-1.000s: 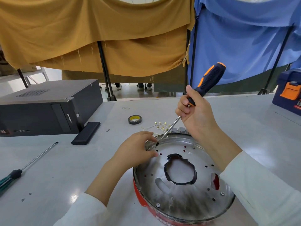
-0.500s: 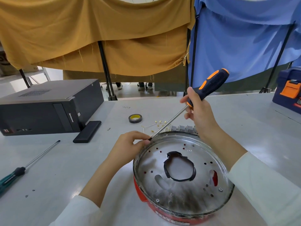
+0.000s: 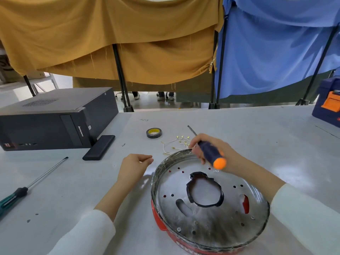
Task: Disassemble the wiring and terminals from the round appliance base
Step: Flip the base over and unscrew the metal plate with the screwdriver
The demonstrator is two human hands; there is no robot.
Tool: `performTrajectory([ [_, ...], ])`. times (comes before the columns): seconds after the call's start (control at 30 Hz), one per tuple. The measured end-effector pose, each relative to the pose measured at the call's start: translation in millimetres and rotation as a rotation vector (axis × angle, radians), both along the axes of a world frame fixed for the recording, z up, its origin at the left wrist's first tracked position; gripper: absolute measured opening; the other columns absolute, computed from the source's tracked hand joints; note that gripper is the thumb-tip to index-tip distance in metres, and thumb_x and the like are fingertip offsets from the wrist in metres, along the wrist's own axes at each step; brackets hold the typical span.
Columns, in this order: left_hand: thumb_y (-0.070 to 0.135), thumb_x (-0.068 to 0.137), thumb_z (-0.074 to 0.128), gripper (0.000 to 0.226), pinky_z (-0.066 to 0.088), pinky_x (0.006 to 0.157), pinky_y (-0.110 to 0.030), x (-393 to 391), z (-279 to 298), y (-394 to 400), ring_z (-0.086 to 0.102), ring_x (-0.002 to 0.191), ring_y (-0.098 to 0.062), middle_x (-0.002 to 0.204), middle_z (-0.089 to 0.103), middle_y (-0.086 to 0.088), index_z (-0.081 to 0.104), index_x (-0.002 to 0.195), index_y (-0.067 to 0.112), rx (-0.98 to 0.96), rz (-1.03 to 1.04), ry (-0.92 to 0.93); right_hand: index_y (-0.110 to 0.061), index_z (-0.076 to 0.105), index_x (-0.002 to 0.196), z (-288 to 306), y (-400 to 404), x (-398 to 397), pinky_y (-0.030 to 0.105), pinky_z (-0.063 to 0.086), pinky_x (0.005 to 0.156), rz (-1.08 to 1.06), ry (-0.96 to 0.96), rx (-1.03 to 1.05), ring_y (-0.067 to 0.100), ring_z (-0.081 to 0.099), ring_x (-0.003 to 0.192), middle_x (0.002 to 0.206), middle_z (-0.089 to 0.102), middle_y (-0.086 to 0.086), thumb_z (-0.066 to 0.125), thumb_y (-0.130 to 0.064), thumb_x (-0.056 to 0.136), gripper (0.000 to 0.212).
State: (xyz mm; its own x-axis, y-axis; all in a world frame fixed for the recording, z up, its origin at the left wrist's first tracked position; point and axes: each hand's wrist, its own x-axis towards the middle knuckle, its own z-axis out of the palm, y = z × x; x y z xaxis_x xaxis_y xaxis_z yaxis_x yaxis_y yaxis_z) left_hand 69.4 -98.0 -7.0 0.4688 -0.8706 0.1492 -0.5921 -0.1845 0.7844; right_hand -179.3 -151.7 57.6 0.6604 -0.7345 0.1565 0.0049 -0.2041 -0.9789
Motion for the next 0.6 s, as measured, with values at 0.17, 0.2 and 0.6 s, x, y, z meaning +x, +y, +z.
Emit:
performTrajectory([
  [0.17, 0.027, 0.092, 0.058, 0.022, 0.038, 0.073, -0.024, 8.8, 3.1, -28.0, 0.058, 0.104, -0.019, 0.112, 0.066, 0.005, 0.070, 0.111, 0.026, 0.111, 0.035, -0.394, -0.032, 0.057, 0.071, -24.4, -5.5, 9.6, 0.040, 0.045, 0.084, 0.044, 0.538, -0.238, 0.031, 0.057, 0.091, 0.081, 0.056, 0.005, 0.049, -0.005, 0.091, 0.035],
  [0.2, 0.022, 0.093, 0.055, 0.023, 0.037, 0.071, -0.025, 11.5, 4.0, -33.8, 0.057, 0.104, -0.021, 0.110, 0.062, 0.003, 0.069, 0.111, 0.025, 0.182, 0.007, -0.592, -0.032, 0.055, 0.074, -27.1, -5.4, 10.5, 0.041, 0.047, 0.085, 0.061, 0.656, -0.346, 0.029, 0.060, 0.093, 0.081, 0.057, 0.002, 0.050, -0.005, 0.091, 0.031],
  [0.6, 0.010, 0.091, 0.049, 0.020, 0.041, 0.064, -0.031, 8.0, -2.8, -75.6, 0.047, 0.102, -0.024, 0.109, 0.048, -0.005, 0.061, 0.107, 0.011, 0.379, -0.244, -1.246, -0.036, 0.047, 0.093, -29.1, 2.1, -5.5, 0.033, 0.047, 0.075, 0.080, 0.645, -0.706, 0.009, 0.056, 0.086, 0.090, 0.056, -0.012, 0.051, -0.008, 0.084, 0.030],
])
